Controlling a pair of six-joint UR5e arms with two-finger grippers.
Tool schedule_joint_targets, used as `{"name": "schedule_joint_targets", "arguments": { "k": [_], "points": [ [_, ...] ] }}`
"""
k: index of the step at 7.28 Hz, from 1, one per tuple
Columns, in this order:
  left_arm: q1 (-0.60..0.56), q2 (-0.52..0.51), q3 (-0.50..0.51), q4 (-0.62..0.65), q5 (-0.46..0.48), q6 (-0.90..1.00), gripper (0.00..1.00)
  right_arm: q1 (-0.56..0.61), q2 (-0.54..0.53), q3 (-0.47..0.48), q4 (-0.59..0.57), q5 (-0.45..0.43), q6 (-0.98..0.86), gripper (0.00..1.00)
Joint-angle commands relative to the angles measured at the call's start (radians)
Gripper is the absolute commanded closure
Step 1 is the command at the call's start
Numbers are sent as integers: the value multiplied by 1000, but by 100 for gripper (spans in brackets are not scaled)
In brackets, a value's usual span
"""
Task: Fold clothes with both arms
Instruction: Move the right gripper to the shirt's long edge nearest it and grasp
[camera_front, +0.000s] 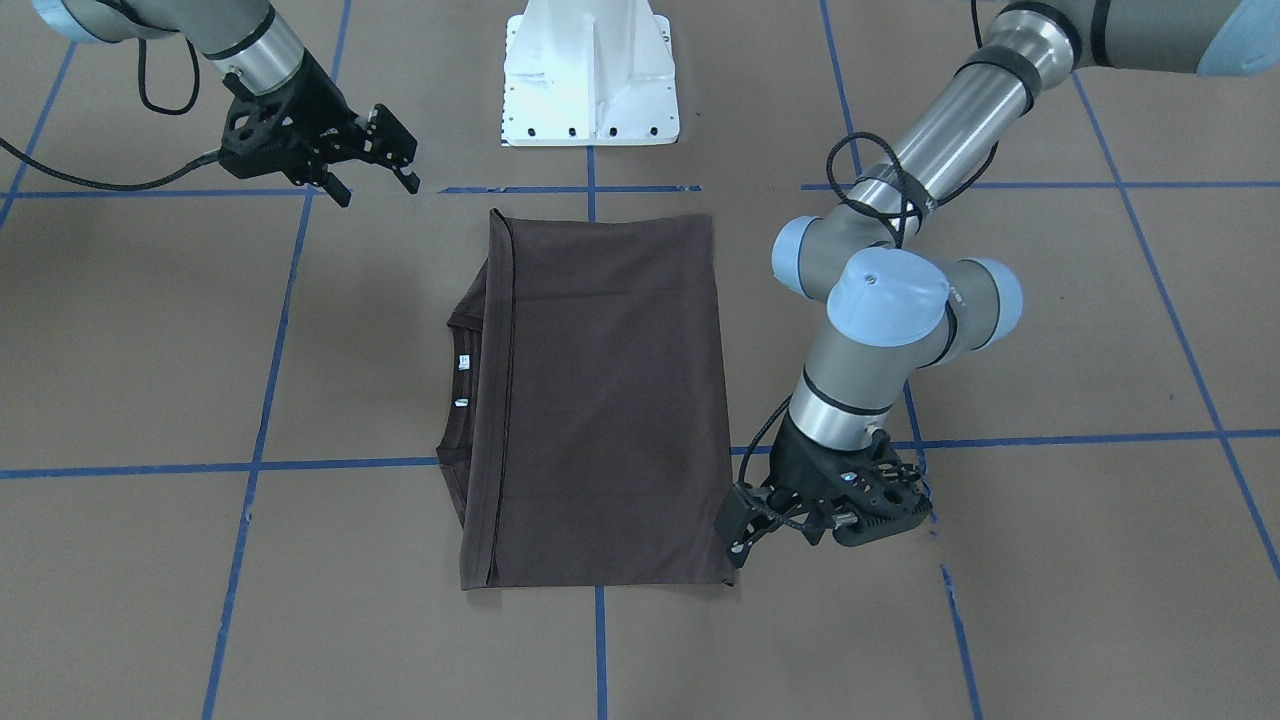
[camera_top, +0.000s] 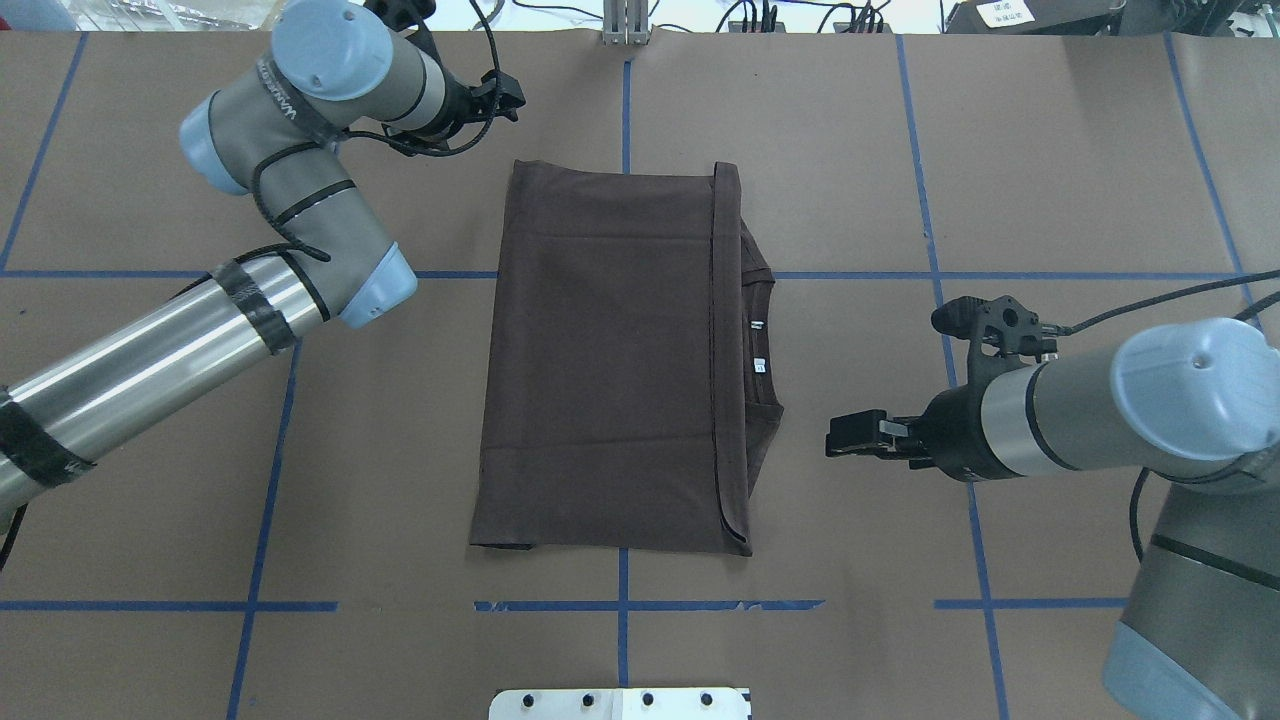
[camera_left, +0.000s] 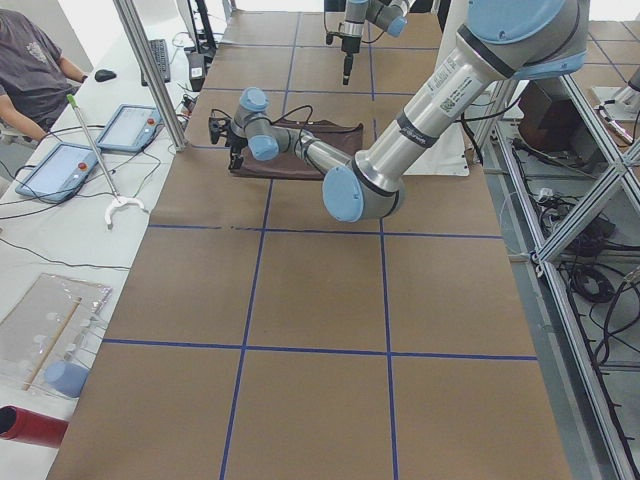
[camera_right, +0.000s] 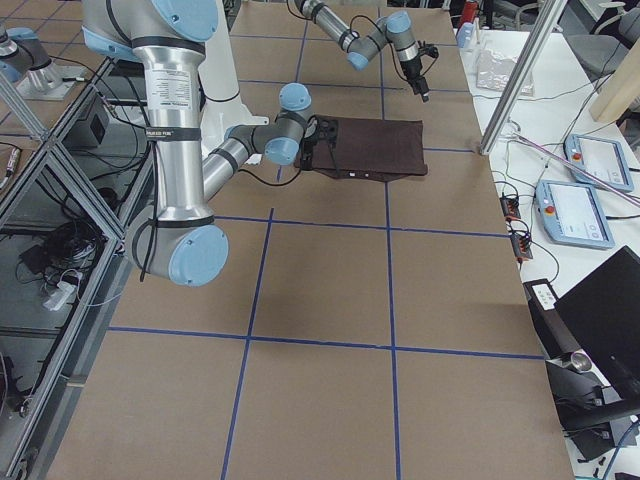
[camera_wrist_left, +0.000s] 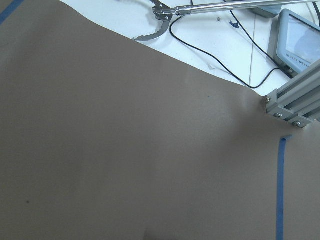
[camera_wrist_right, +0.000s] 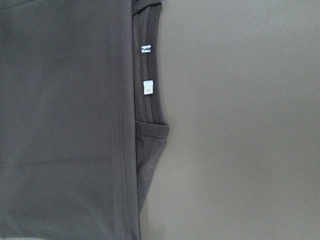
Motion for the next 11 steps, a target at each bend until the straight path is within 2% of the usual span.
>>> {"name": "schedule_joint_targets", "arguments": {
  "k": [1, 2, 5, 7, 11],
  "points": [
    [3, 145, -330, 179, -24, 25, 0, -50, 285, -148, -293, -109, -32, 0],
    [14, 156, -394, 230, -36, 25, 0, -92, 414, -254, -378, -154, -35, 0],
    [25, 165, -401, 225, -44, 25, 0, -190, 422, -276, -491, -151, -81, 0],
    [25, 165, -395, 218, -42, 25, 0, -199, 420, -278, -578, -144, -144, 0],
    [25, 167, -391, 215, -41, 26, 0, -201, 434, -319, -569, -148, -199, 0]
  ]
}}
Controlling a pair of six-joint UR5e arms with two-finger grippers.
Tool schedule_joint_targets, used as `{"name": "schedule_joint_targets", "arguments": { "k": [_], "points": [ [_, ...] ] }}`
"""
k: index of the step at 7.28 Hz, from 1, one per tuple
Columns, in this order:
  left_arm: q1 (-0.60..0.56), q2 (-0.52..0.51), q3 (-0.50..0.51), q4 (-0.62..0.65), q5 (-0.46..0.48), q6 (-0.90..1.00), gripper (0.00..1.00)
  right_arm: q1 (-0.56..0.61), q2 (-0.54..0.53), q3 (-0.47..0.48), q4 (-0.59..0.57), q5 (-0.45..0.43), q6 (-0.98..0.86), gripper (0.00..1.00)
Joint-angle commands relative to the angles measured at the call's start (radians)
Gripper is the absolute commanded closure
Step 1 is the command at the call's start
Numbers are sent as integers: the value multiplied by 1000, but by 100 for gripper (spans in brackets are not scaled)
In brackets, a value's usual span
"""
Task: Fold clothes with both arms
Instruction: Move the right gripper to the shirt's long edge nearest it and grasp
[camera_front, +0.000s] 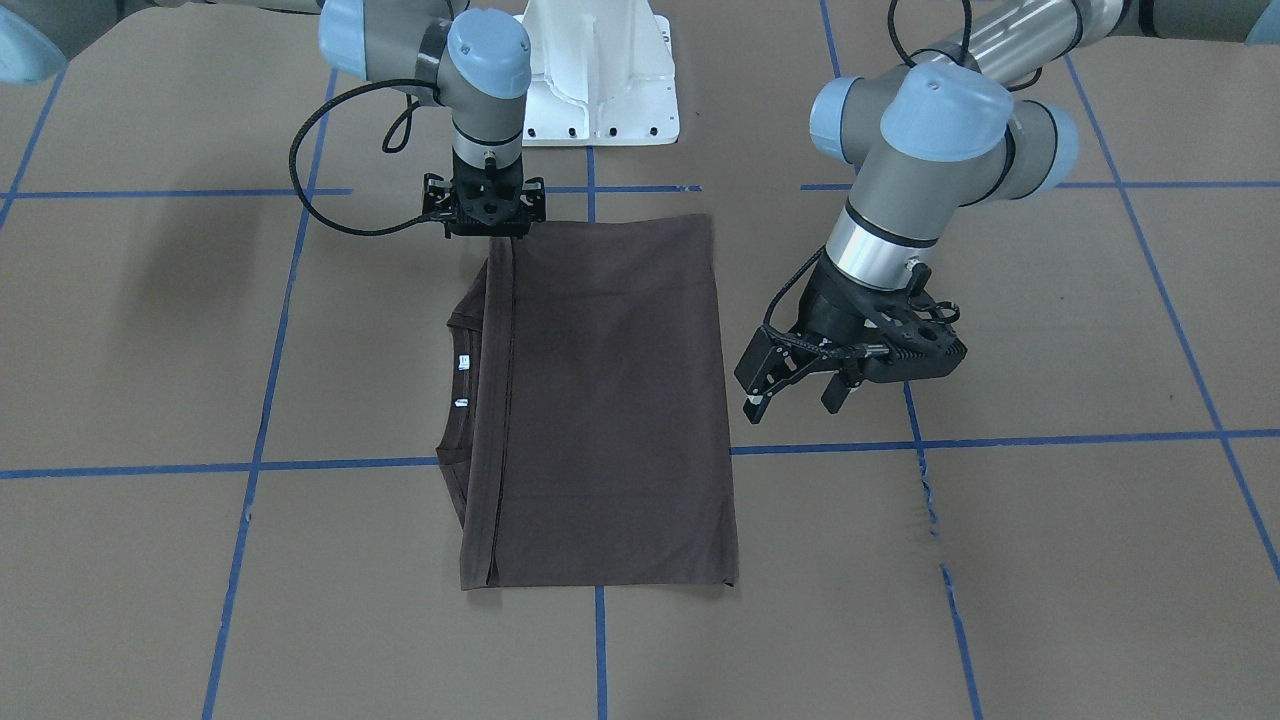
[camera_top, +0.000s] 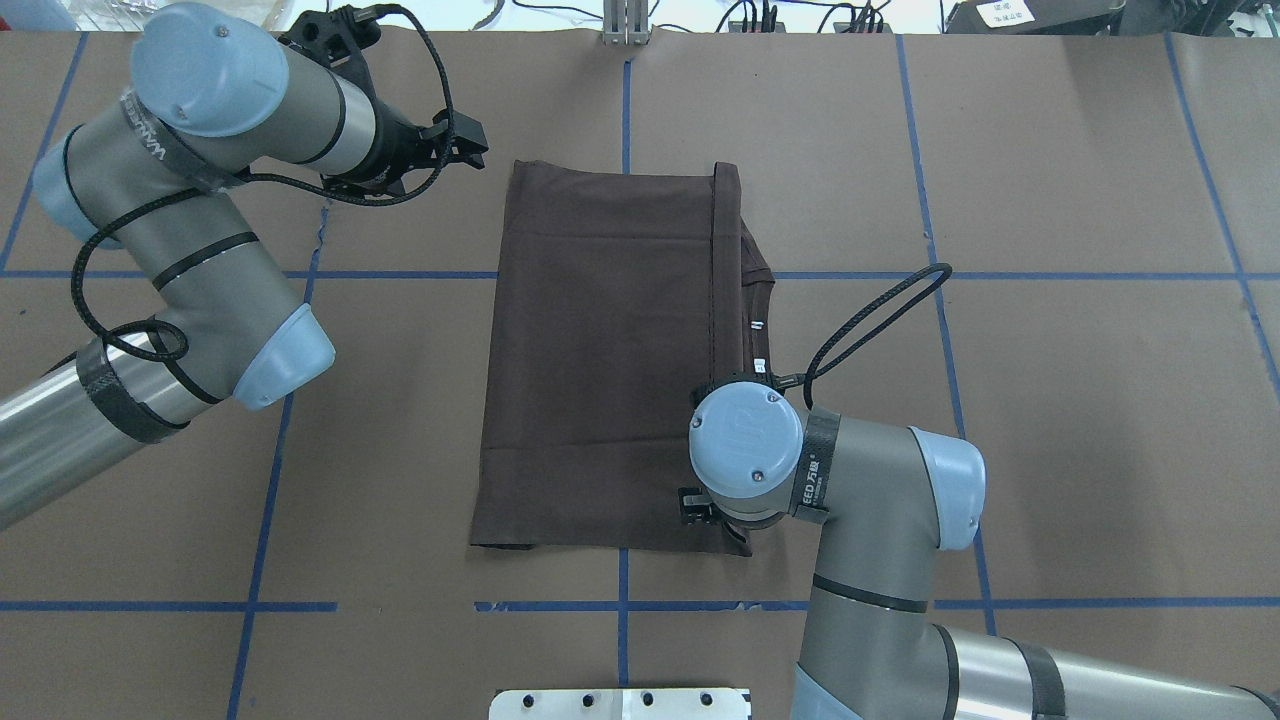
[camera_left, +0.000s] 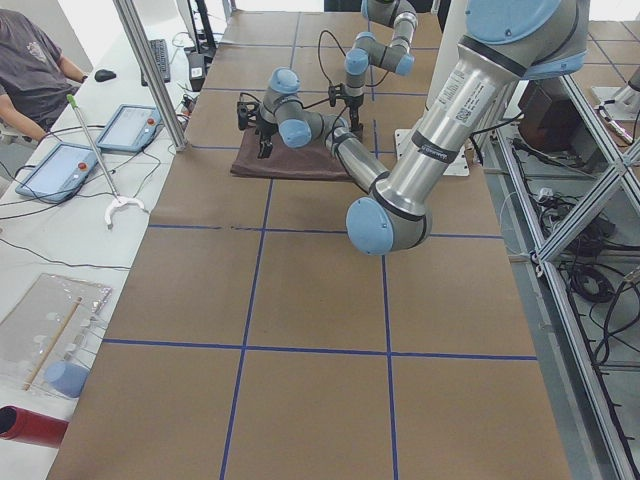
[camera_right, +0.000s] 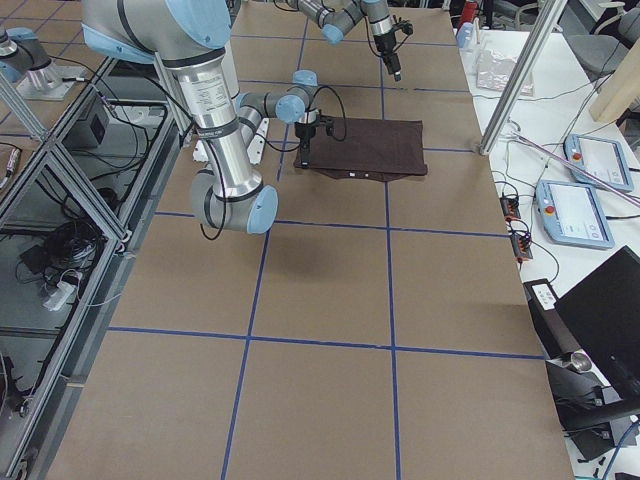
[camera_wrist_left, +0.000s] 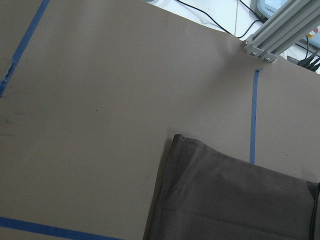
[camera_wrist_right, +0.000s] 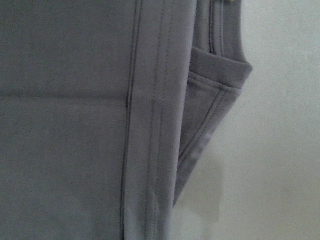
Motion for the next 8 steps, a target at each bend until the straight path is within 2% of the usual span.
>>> {"name": "schedule_joint_targets", "arguments": {
  "k": [1, 4, 8],
  "points": [
    [-1, 1, -1, -1, 0, 1, 0, 1, 3, -8, 4, 0, -33, 0],
    [-1, 1, -2, -1, 0, 1, 0, 1, 0, -31, -1, 6, -50, 0],
    [1, 1, -1, -2, 0, 0, 0, 41, -12, -31, -9, 61, -54, 0]
  ]
}}
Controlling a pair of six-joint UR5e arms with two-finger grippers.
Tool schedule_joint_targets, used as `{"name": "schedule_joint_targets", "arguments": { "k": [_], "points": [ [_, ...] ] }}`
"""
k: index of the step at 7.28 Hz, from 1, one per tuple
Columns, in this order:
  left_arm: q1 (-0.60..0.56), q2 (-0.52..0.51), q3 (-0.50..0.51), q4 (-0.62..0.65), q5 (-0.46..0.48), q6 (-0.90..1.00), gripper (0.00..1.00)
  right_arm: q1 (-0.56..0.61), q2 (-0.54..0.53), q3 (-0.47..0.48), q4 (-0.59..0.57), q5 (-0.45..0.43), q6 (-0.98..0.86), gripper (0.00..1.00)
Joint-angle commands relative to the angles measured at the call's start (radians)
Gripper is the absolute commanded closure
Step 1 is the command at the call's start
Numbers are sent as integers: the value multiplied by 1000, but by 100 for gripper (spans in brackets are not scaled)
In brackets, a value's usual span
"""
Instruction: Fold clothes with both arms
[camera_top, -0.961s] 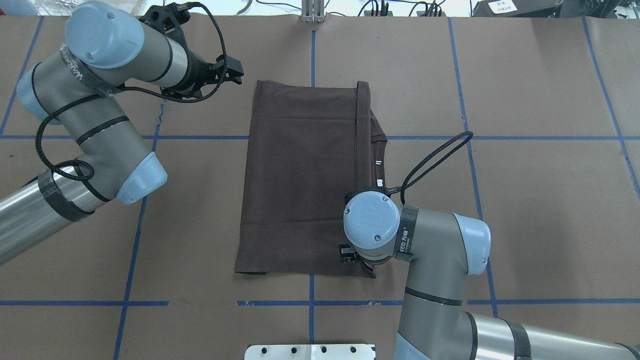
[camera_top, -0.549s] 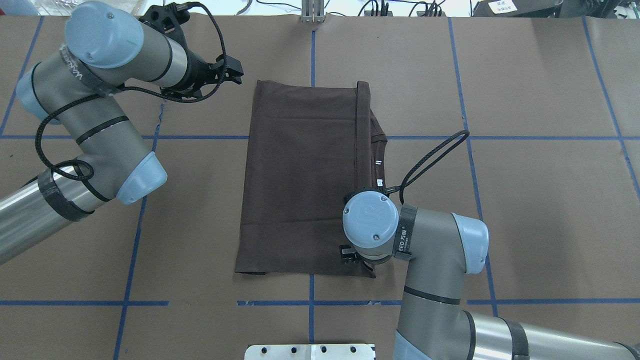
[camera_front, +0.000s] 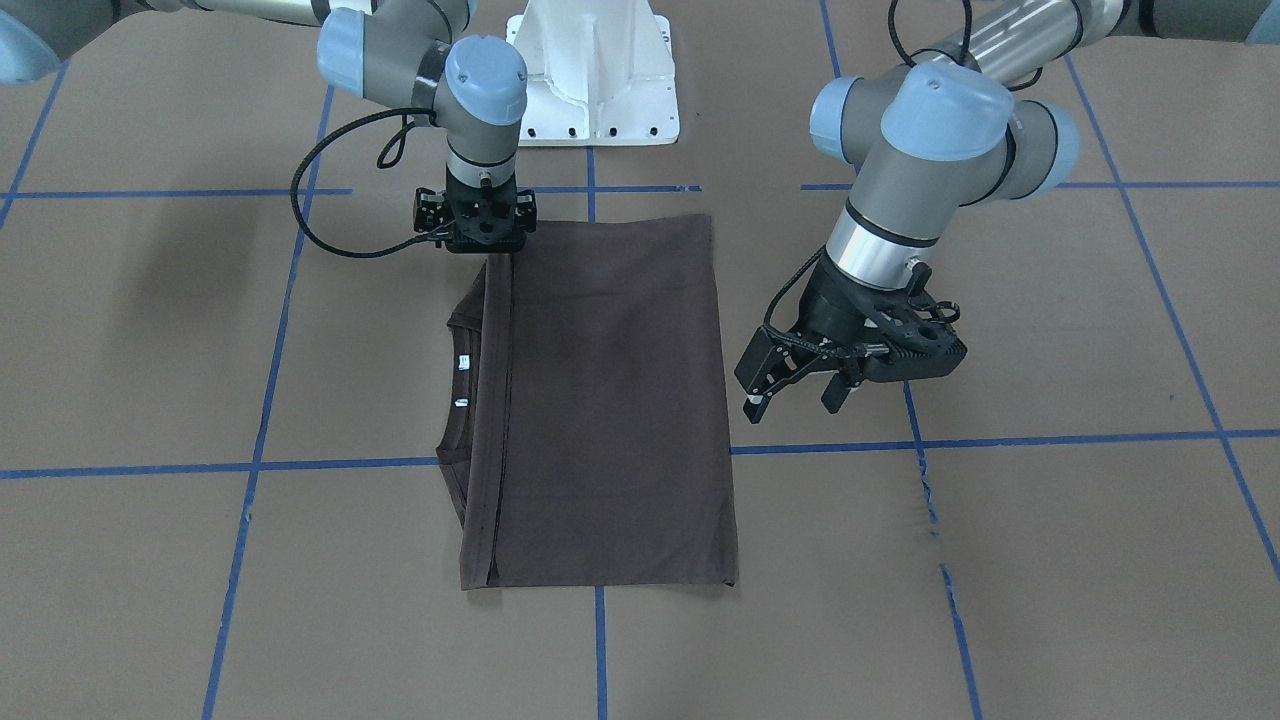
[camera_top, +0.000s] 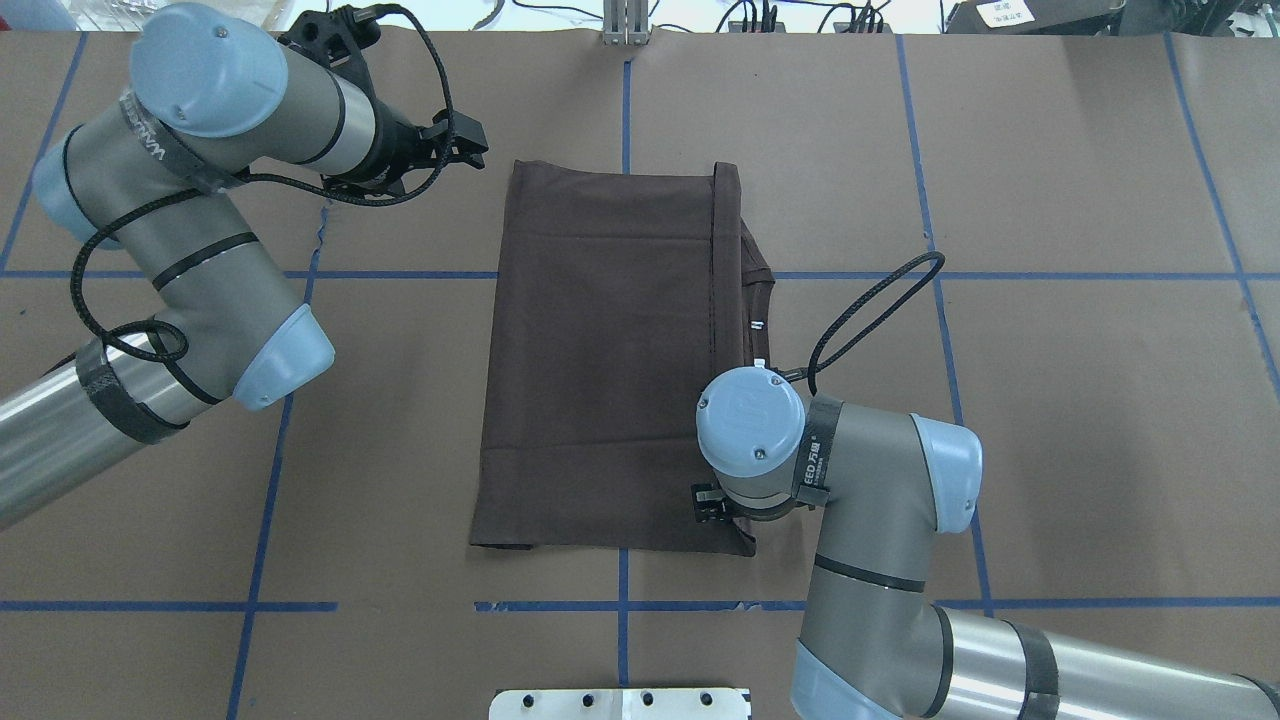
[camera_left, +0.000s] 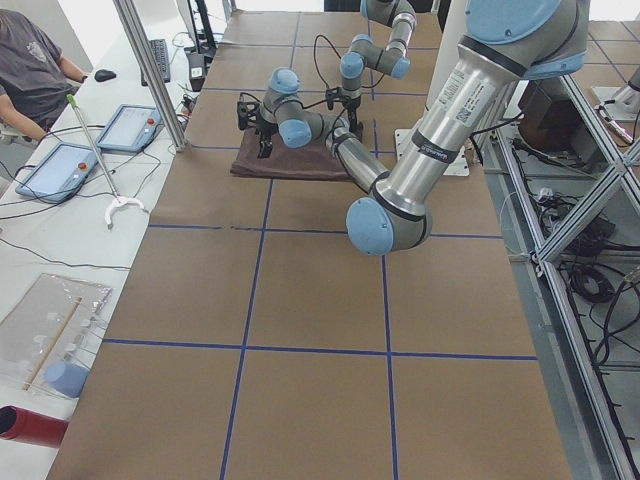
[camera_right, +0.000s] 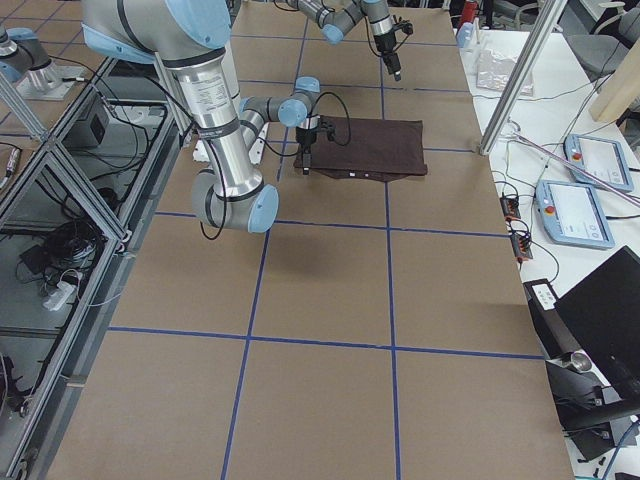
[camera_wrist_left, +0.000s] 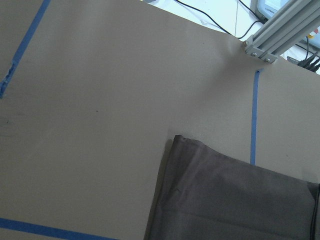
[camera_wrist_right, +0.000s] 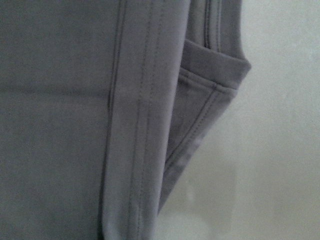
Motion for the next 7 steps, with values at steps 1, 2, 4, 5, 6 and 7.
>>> {"name": "schedule_joint_targets", "arguments": {
  "k": [1, 2, 4, 5, 6, 7],
  "points": [
    [0, 0, 0, 0, 0, 0, 0, 15, -7, 5, -3, 10, 0, 0],
    [0, 0, 2, -6, 0, 0, 0, 18, -35, 16, 0, 10, 0, 0],
    [0, 0, 3, -8, -2, 0, 0, 26, -155, 101, 6, 9, -2, 0],
    [0, 0, 3, -8, 0, -2, 0, 33, -165, 149, -6, 12, -12, 0],
    [-1, 0, 3, -8, -2, -2, 0, 44, -156, 157, -25, 12, -26, 0],
    [0, 0, 3, -8, -2, 0, 0, 68, -129, 154, -18, 21, -37, 0]
  ]
}}
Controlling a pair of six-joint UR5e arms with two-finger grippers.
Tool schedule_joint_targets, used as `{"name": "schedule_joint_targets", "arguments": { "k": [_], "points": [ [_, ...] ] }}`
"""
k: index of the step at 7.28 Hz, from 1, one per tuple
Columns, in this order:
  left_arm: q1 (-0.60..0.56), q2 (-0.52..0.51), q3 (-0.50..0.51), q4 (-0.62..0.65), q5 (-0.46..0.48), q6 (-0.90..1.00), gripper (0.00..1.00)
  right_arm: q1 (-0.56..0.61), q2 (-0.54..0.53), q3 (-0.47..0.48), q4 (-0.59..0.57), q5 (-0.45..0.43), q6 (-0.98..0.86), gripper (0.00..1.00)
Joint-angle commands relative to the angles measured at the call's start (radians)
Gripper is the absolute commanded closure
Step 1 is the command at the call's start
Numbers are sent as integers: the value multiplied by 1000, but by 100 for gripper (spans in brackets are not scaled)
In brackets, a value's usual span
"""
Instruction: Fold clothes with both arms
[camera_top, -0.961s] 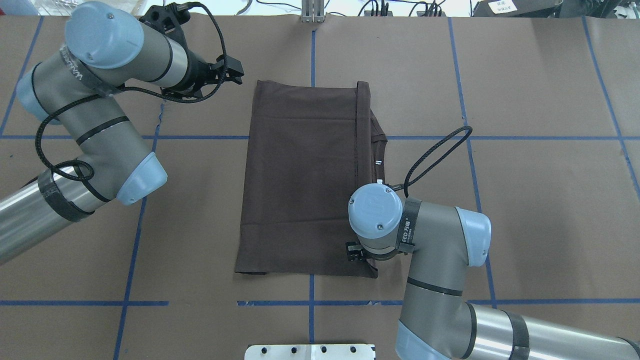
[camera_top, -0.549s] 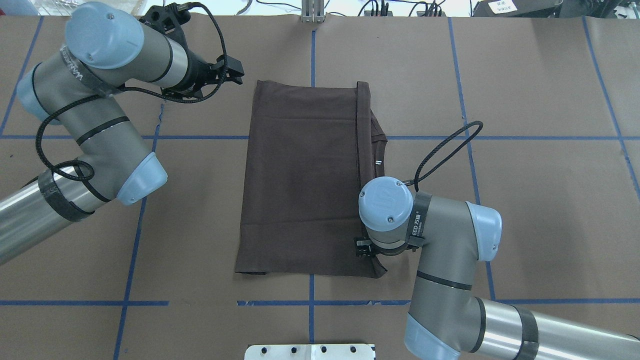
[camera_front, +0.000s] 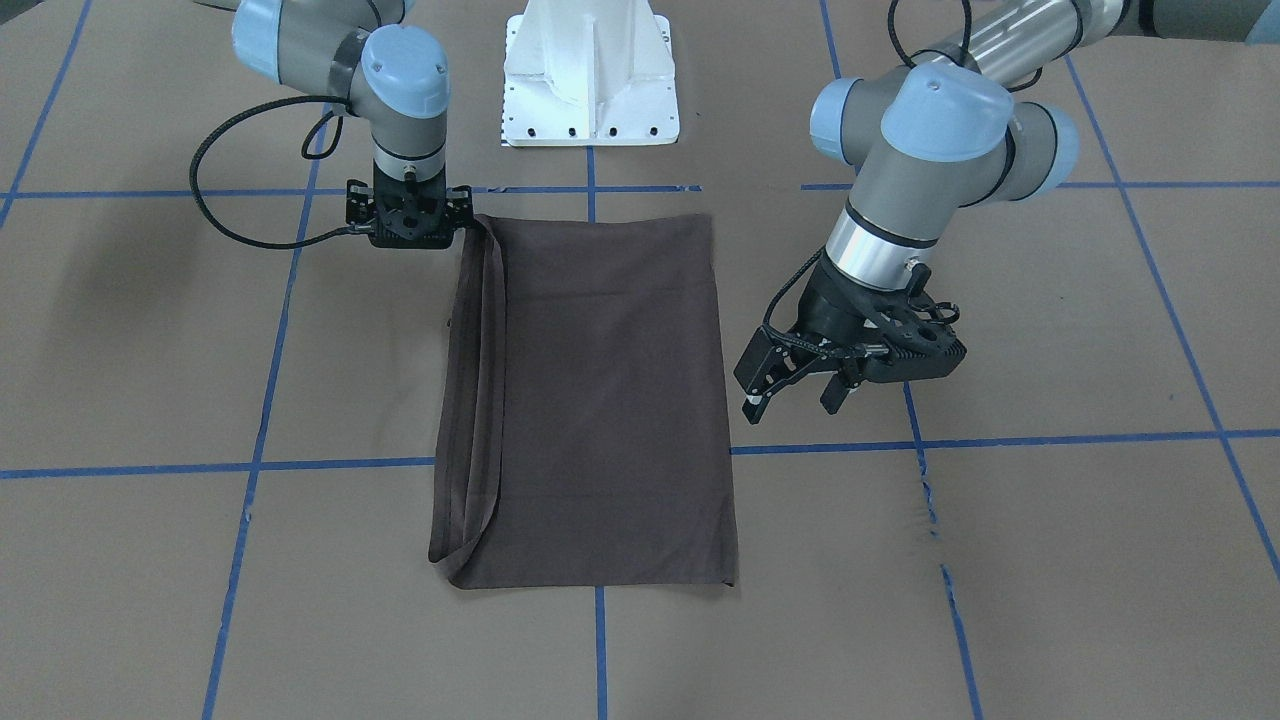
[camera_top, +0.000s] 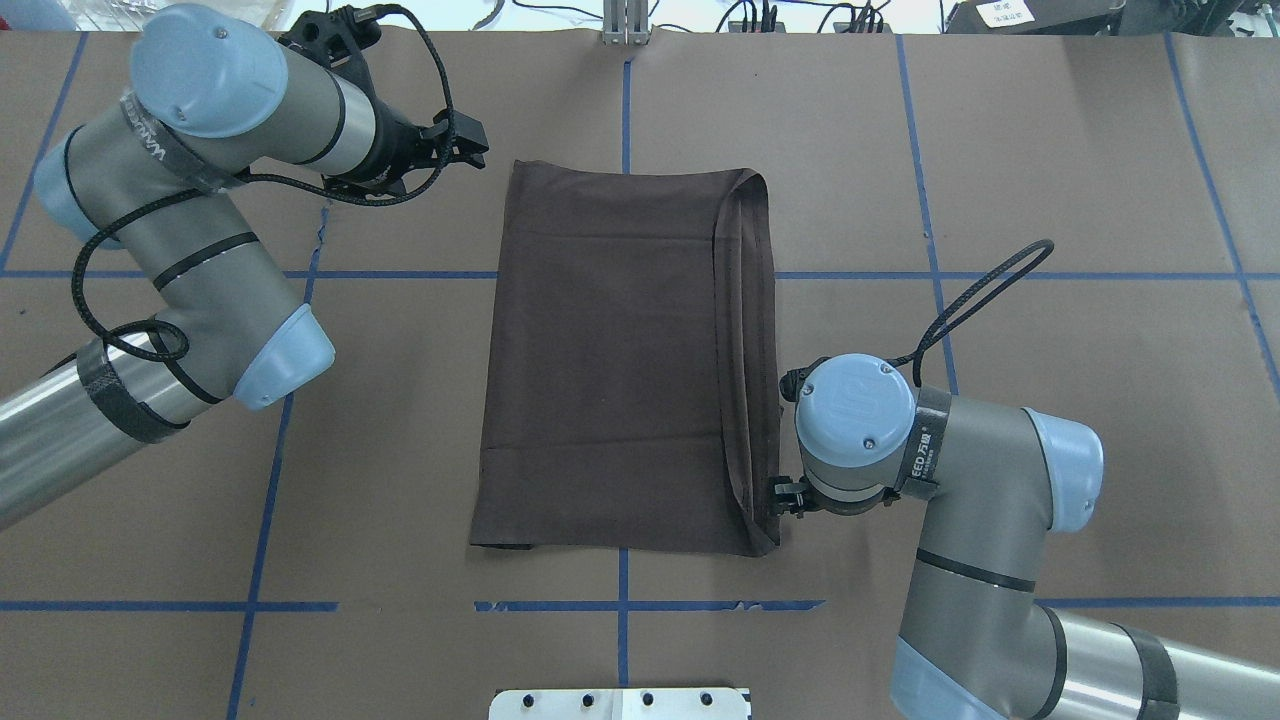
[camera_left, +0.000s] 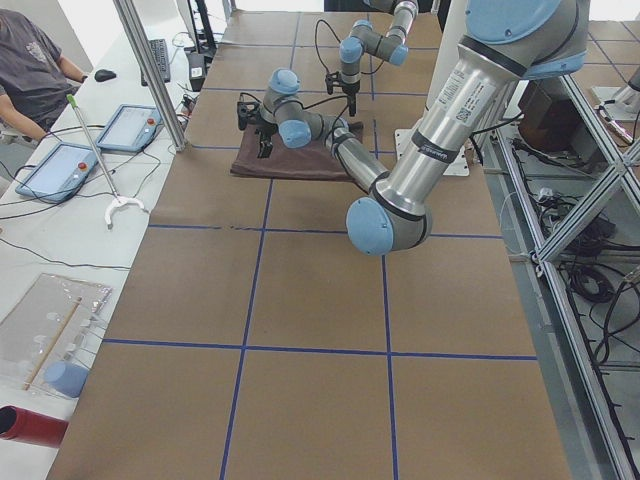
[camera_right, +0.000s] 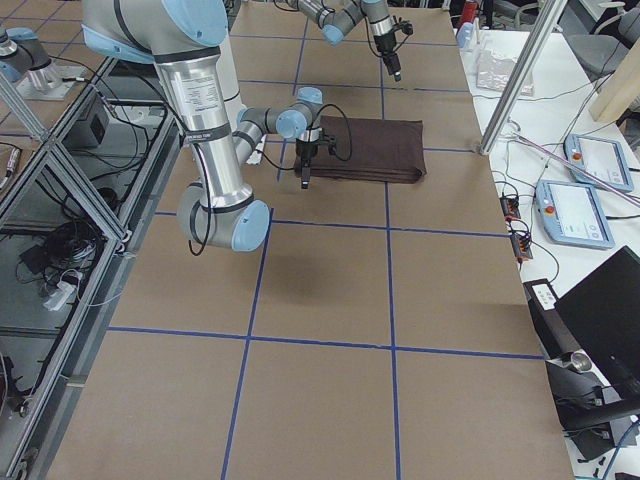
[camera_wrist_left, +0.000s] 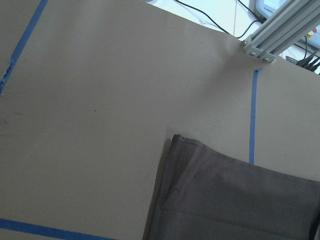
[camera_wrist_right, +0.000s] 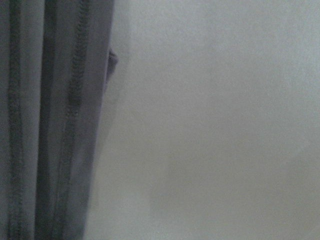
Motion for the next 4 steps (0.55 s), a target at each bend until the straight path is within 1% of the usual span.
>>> {"name": "schedule_joint_targets", "arguments": {
  "k": [1, 2, 3, 4],
  "points": [
    [0, 0, 0, 0, 1, 0, 0, 39, 82, -28, 0, 3, -48, 0],
    [0, 0, -1, 0, 0, 1, 0, 51, 169, -115, 3, 3, -48, 0],
    [0, 0, 0, 0, 0, 1, 0, 51, 227, -186, 6, 3, -48, 0],
    [0, 0, 0, -2, 1, 1, 0, 50, 235, -199, 6, 3, -45, 0]
  ]
}}
